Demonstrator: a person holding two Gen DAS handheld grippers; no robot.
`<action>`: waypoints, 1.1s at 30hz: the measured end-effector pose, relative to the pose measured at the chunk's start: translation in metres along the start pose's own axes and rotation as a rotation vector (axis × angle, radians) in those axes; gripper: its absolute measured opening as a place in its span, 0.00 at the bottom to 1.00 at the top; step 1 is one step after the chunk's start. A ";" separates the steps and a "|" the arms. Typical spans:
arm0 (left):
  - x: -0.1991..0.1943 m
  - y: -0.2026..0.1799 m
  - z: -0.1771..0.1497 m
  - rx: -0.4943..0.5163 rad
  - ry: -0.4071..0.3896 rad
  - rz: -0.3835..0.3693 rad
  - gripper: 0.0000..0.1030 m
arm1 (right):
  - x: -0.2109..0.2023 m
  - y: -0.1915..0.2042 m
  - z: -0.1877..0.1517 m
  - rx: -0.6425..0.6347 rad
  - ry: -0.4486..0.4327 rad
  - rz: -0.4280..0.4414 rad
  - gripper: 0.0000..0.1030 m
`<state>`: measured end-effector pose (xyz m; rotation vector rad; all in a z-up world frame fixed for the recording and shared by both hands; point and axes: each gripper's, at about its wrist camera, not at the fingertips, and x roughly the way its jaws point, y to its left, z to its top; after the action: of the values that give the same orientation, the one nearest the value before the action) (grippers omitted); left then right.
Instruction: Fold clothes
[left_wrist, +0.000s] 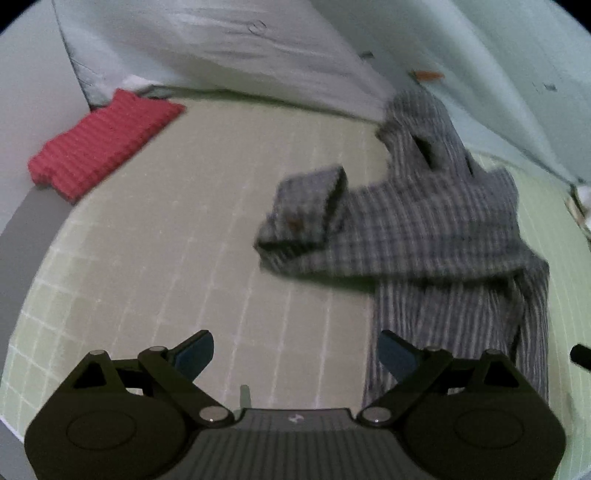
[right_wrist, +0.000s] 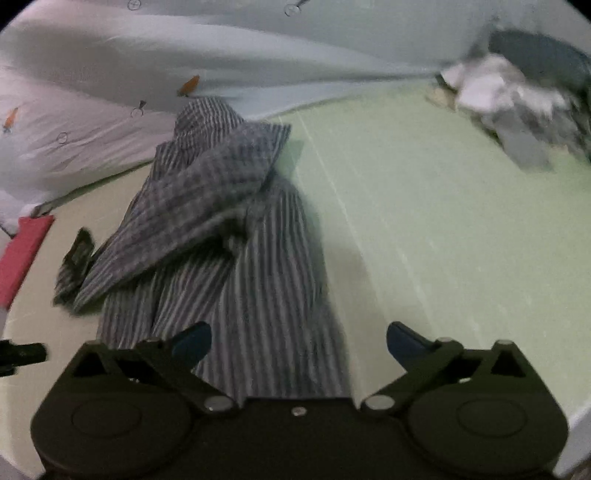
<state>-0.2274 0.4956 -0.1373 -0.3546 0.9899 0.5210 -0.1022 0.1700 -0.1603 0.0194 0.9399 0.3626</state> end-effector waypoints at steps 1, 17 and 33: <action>0.001 0.001 0.006 -0.002 -0.007 0.005 0.92 | 0.007 -0.001 0.011 -0.004 -0.009 0.013 1.00; 0.105 0.003 0.093 -0.016 0.065 0.070 0.92 | 0.174 0.003 0.191 0.077 0.071 0.246 0.73; 0.086 0.037 0.106 -0.185 -0.055 0.070 0.14 | 0.180 -0.006 0.213 0.039 -0.054 0.216 0.01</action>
<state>-0.1365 0.6017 -0.1589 -0.4692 0.9059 0.6846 0.1644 0.2508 -0.1759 0.1669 0.8936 0.5407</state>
